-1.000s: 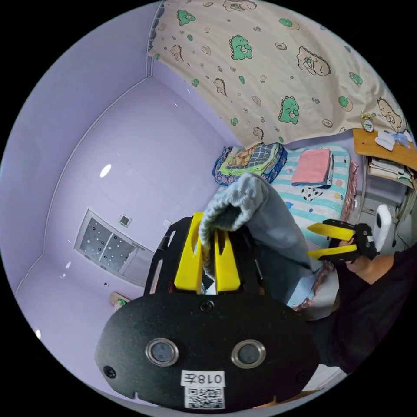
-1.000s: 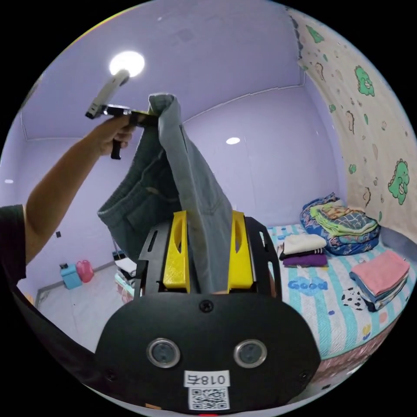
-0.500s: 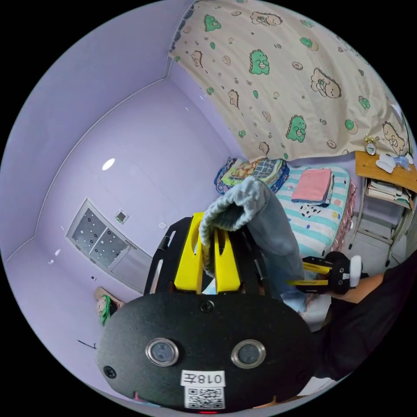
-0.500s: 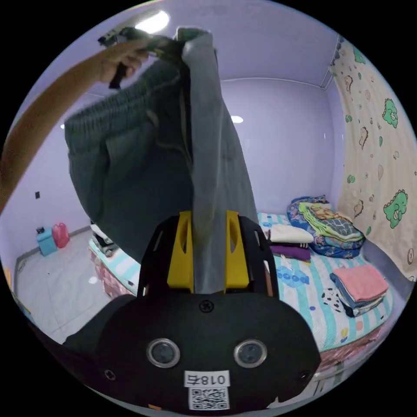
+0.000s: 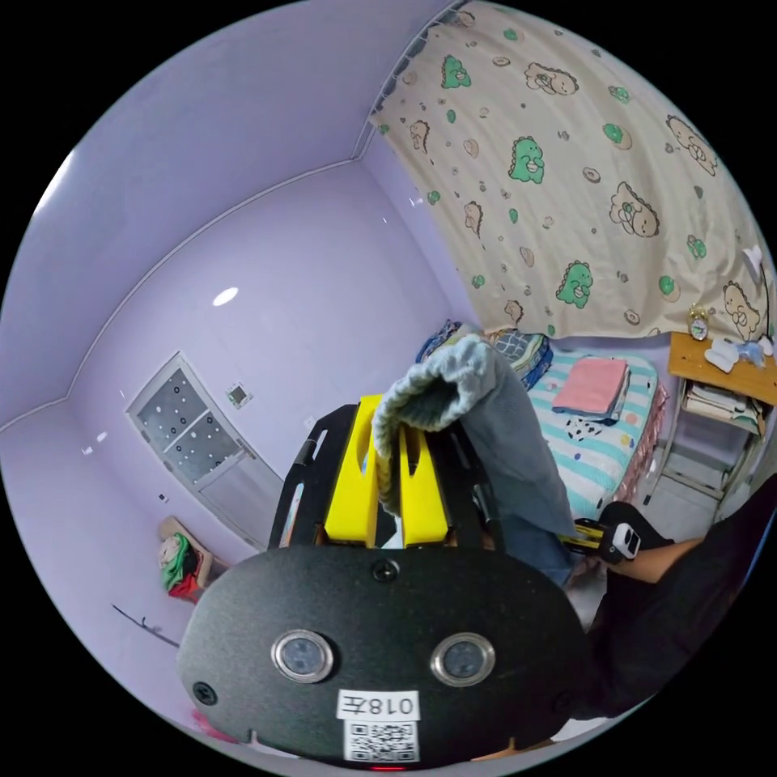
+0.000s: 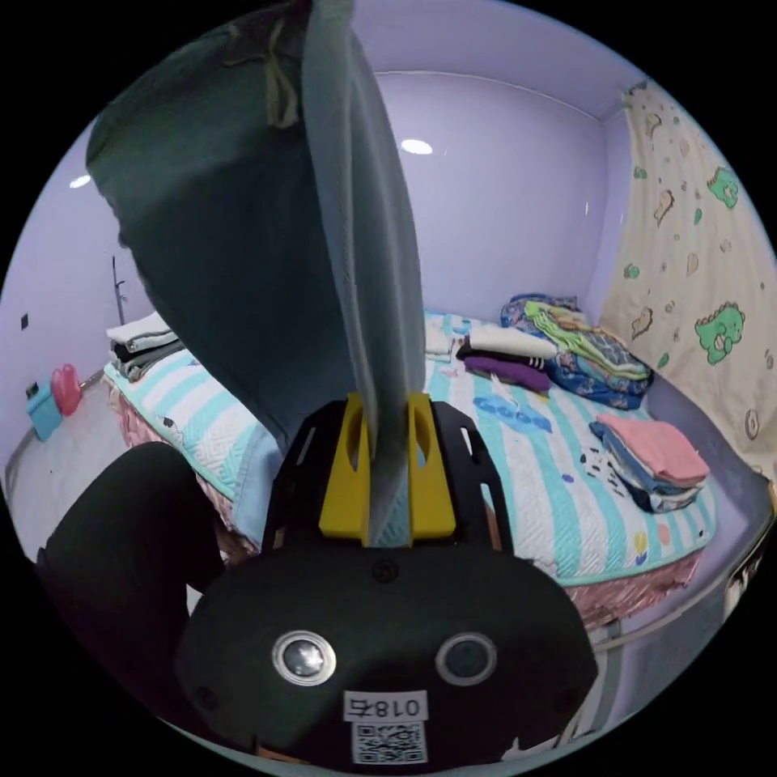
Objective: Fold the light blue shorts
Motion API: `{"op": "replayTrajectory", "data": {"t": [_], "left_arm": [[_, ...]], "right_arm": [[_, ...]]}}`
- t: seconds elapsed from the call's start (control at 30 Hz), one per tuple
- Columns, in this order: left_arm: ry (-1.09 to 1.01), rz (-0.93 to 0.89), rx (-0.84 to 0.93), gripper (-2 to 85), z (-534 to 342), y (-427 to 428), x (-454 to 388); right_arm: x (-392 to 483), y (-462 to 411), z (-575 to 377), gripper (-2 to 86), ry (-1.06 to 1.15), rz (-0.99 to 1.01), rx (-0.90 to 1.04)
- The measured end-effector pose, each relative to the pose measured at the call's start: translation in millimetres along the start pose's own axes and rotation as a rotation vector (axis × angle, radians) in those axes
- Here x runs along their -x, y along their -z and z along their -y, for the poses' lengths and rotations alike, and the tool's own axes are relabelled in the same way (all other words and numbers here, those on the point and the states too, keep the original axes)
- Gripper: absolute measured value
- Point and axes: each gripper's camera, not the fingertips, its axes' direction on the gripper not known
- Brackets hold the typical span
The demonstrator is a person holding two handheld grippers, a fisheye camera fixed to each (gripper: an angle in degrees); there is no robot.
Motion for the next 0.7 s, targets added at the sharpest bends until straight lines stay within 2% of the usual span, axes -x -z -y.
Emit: {"op": "replayTrajectory", "data": {"t": [0.13, 0.2, 0.3, 0.37, 0.53, 0.7], "left_arm": [[0.099, 0.002, -0.110, 1.2, -17.5, 17.0, 13.3], [0.124, -0.021, -0.138, 1.4, -21.6, 22.4, 16.8], [0.134, 0.057, -0.152, 1.5, -25.4, 32.0, 13.6], [0.151, 0.092, -0.178, 1.6, -29.5, 43.7, 16.5], [0.166, 0.077, -0.268, 2.1, -54.6, 77.1, 21.0], [0.039, 0.043, -0.177, 2.3, -93.1, 51.5, -25.9]], "right_arm": [[-27.0, -20.6, -1.2, 4.4, -0.112, 0.066, 0.145], [-42.7, -20.7, 9.1, 2.3, -0.158, 0.127, 0.125], [-80.7, -11.1, 50.8, 0.5, -0.233, 0.080, 0.075], [-129.2, 21.0, 87.4, 0.1, -0.314, 0.007, -0.076], [-219.2, 119.4, 156.4, 0.2, -0.293, -0.155, -0.314], [-277.7, 184.0, 180.9, 0.1, -0.239, -0.210, -0.316]]}}
